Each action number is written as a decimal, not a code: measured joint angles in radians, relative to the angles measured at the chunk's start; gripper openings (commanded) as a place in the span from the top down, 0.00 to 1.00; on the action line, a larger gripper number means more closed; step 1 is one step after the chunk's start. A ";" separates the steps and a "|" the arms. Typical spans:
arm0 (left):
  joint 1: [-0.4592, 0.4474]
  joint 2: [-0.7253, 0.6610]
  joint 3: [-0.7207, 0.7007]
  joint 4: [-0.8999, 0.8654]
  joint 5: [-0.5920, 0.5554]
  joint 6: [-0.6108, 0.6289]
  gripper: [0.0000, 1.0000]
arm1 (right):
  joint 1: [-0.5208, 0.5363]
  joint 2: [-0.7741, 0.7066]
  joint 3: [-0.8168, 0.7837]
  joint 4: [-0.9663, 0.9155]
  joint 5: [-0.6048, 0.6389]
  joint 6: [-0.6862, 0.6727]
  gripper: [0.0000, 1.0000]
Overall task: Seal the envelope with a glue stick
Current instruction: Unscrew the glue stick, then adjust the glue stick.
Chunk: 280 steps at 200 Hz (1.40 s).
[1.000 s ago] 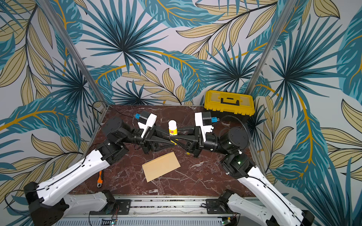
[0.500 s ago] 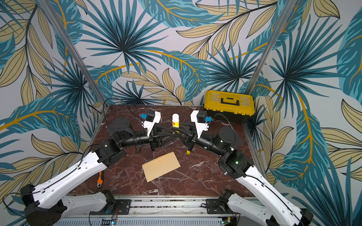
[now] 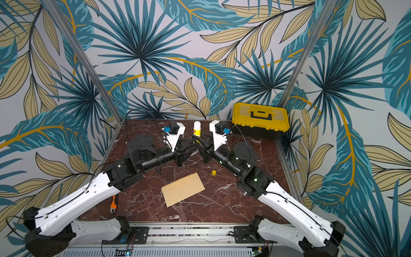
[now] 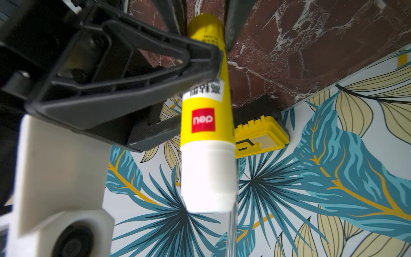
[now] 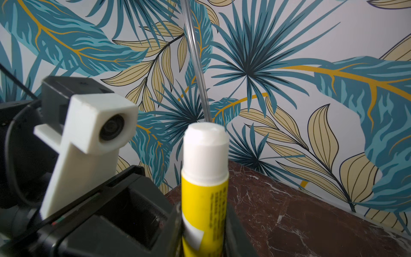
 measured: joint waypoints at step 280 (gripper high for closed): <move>0.119 -0.105 -0.053 0.241 0.737 -0.064 0.50 | 0.000 -0.104 0.090 -0.256 -0.550 -0.151 1.00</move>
